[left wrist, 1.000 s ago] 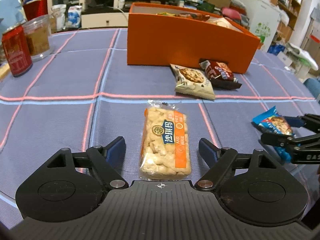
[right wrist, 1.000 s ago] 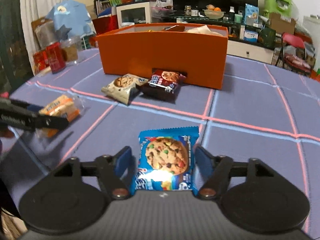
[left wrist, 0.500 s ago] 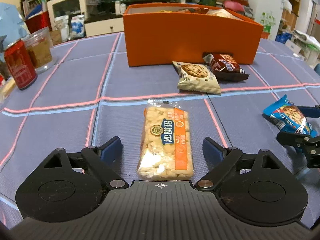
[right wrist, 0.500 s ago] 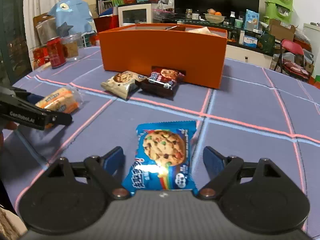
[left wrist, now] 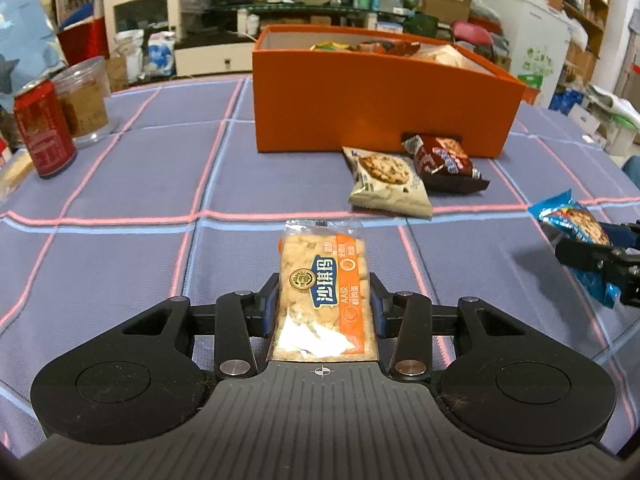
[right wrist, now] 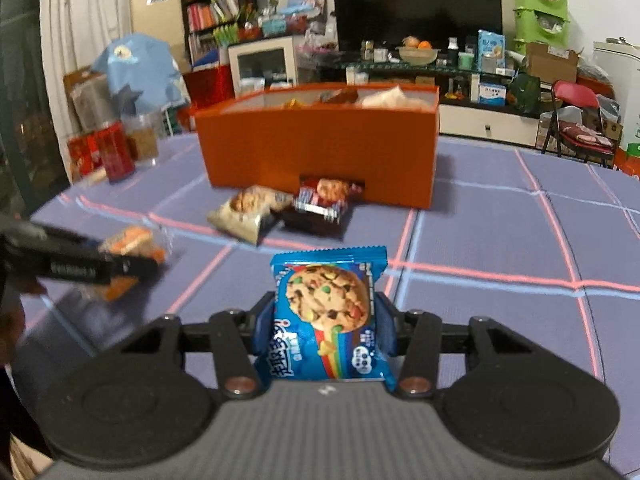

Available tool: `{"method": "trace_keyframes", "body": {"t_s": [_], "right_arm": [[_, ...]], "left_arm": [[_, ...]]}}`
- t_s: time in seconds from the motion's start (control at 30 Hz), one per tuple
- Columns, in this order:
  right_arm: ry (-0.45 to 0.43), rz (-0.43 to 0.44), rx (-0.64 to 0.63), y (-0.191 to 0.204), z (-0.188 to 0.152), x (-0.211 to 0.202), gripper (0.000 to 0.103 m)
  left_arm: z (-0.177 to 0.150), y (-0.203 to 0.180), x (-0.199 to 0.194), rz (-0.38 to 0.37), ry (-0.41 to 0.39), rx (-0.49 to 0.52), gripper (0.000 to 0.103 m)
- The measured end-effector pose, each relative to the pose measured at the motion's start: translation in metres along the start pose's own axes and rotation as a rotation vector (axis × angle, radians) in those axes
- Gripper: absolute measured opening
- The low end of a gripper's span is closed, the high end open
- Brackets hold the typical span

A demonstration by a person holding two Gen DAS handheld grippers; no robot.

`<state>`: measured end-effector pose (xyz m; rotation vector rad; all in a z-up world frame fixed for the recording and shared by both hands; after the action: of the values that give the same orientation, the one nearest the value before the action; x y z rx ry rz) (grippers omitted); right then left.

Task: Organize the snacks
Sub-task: 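Carry both packets into the orange box and open both grippers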

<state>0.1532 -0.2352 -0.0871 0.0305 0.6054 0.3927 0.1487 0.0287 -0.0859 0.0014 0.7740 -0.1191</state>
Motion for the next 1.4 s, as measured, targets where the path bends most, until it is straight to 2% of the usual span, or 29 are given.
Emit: {"method": "trace_keyframes", "body": {"t_s": [0.1,0.23,0.37,0.5,0.63,0.77,0.93,1.07,1.13,1.2,1.27,1.3,1.33,1.4], "right_arm": [[-0.042,0.019,0.037,-0.003,0.010,-0.006,0.050],[-0.103,0.060,0.120,-0.010,0.034,-0.015,0.051],[-0.167,0.063,0.122,-0.017,0.074,-0.013,0.051],[-0.219,0.052,0.117,-0.023,0.125,0.017,0.051],[-0.194,0.048,0.091,-0.025,0.170,0.074,0.050],[-0.157,0.016,0.047,-0.023,0.189,0.127,0.050],[-0.076,-0.007,-0.009,-0.021,0.187,0.176,0.050],[-0.083,-0.011,-0.045,-0.018,0.183,0.182,0.051],[-0.084,-0.016,-0.060,-0.016,0.184,0.182,0.051],[-0.085,-0.011,-0.060,-0.015,0.185,0.179,0.057],[-0.099,0.002,-0.038,-0.016,0.187,0.162,0.078],[-0.118,0.007,-0.039,-0.015,0.188,0.148,0.083],[-0.143,0.011,-0.050,-0.013,0.186,0.129,0.096],[-0.188,0.023,-0.084,-0.012,0.169,0.086,0.098]], "left_arm": [[0.006,0.003,-0.009,-0.016,-0.019,-0.038,0.008],[0.030,0.009,-0.030,-0.093,-0.073,-0.079,0.008],[0.079,0.012,-0.029,-0.115,-0.141,-0.072,0.008],[0.135,0.019,-0.006,-0.125,-0.216,-0.103,0.008],[0.177,0.031,0.038,-0.124,-0.210,-0.138,0.008],[0.206,0.037,0.083,-0.081,-0.182,-0.117,0.008],[0.214,0.035,0.124,-0.062,-0.127,-0.078,0.008],[0.206,0.029,0.134,-0.039,-0.126,-0.038,0.008],[0.205,0.026,0.133,-0.040,-0.127,-0.034,0.019],[0.205,0.026,0.125,-0.054,-0.126,-0.056,0.027],[0.204,0.027,0.100,-0.069,-0.158,-0.083,0.036],[0.199,0.027,0.081,-0.096,-0.195,-0.089,0.049],[0.191,0.027,0.058,-0.122,-0.233,-0.090,0.063],[0.173,0.024,0.022,-0.142,-0.269,-0.080,0.071]]}}
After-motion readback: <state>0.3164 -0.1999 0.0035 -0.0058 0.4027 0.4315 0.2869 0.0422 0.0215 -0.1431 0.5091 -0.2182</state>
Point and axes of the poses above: each gripper's, at about its wrist camera, not at the fingertips, and x roughly the way its jaws point, y to its left, z to its top, the point moved 2 cm from there along x, roughly the way its jaws point, and after that the axes turned 2 degrees about x, right-handed, at the moved point
